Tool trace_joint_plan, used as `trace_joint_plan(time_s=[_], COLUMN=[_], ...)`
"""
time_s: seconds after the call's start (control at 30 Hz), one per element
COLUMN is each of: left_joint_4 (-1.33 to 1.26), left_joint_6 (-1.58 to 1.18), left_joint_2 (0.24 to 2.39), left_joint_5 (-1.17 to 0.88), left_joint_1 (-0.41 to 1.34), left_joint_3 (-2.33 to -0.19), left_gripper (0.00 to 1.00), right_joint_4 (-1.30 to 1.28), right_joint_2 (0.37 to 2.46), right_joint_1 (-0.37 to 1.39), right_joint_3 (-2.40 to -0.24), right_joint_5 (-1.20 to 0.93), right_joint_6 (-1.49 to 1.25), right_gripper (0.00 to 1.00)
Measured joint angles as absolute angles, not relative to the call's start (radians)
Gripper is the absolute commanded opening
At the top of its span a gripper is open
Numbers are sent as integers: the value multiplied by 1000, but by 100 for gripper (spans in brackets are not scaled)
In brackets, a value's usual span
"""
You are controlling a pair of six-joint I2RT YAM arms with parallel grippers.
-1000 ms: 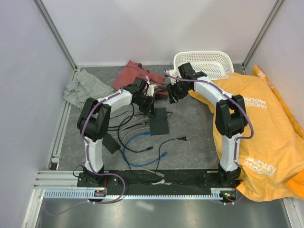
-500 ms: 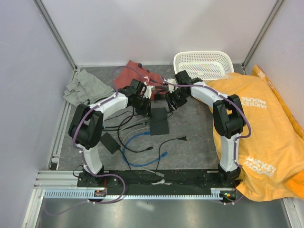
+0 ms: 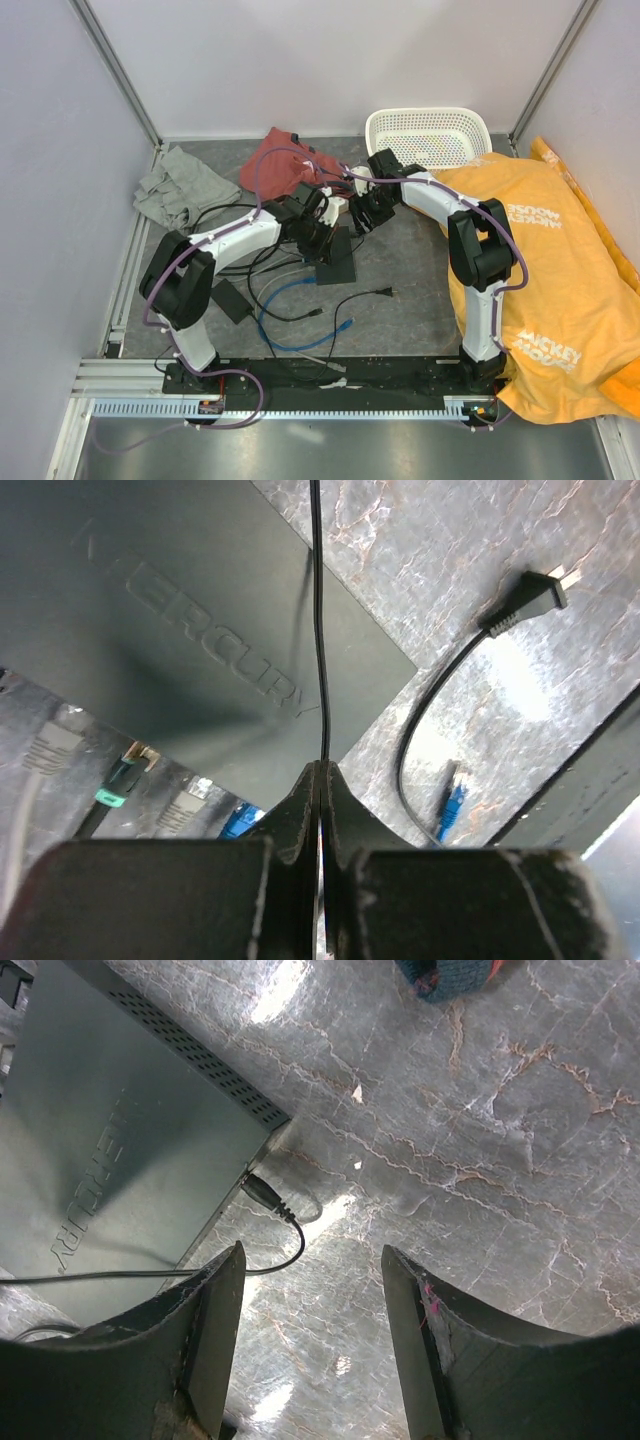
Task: Pull the plug from the switch port
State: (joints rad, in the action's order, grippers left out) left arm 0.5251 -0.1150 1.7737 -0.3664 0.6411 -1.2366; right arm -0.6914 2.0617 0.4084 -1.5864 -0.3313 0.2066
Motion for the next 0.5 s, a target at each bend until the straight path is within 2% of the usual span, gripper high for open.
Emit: trace_joint_plan(time_s=[0.23, 0.5], left_joint_4=[519, 461], left_joint_6=[-89, -133], left_joint_2=[1731, 1827], left_joint_5=[-323, -405], left_joint_1=[565, 497], left_joint_3=[-1251, -1310], left_gripper=[1, 2], right_joint_4=[-725, -726], right_joint_2=[2076, 2091], right_joint_1=[403, 402], right_joint_3=[-1622, -1634], right_joint_5=[-331, -332], right_joint_6=[244, 353], right_gripper=[63, 58])
